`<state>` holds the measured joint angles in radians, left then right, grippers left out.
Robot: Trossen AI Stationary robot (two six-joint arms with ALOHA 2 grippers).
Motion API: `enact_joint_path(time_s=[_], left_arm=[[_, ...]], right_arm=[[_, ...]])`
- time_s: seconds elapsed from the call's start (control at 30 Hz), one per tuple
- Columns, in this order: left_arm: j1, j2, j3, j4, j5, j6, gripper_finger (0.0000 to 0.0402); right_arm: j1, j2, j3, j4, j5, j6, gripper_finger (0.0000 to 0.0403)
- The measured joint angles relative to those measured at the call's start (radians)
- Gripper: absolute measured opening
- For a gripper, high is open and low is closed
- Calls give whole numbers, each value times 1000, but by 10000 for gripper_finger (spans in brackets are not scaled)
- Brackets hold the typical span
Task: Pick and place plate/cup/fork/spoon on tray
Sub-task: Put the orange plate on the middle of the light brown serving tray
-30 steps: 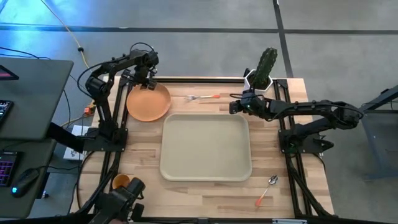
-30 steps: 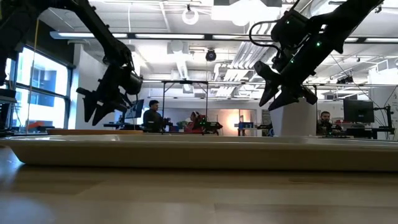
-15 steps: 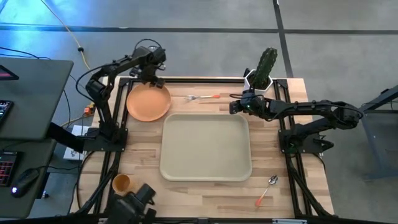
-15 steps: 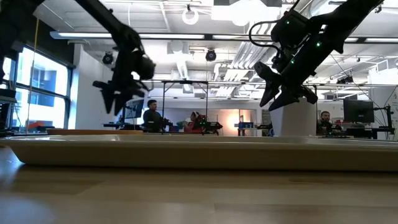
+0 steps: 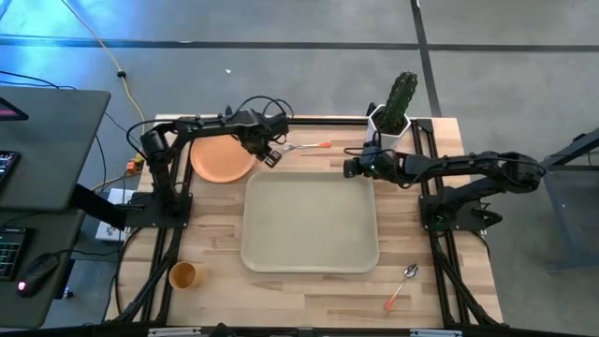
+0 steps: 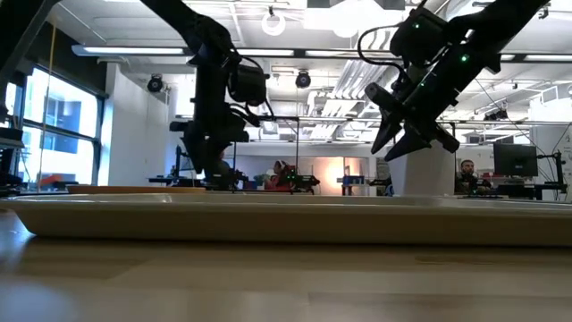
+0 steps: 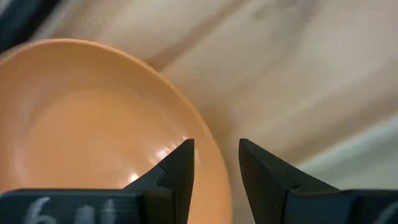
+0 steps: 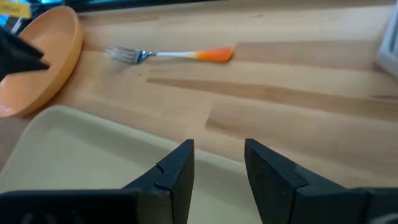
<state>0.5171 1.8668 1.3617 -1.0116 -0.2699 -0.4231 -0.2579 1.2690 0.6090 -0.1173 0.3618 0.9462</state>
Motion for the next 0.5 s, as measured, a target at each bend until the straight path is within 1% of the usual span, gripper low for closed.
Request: enact_joint_path(time_s=[0.13, 0.2, 0.5], left_arm=[[7, 2, -3, 16, -6, -35, 115], [6, 21, -5, 38, -6, -22, 115], [7, 129, -7, 24, -19, -42, 114]], right_arm=[[28, 0, 0, 0, 3, 22, 134], [36, 0, 0, -2, 4, 21, 134], [51, 0, 0, -10, 23, 23, 134]])
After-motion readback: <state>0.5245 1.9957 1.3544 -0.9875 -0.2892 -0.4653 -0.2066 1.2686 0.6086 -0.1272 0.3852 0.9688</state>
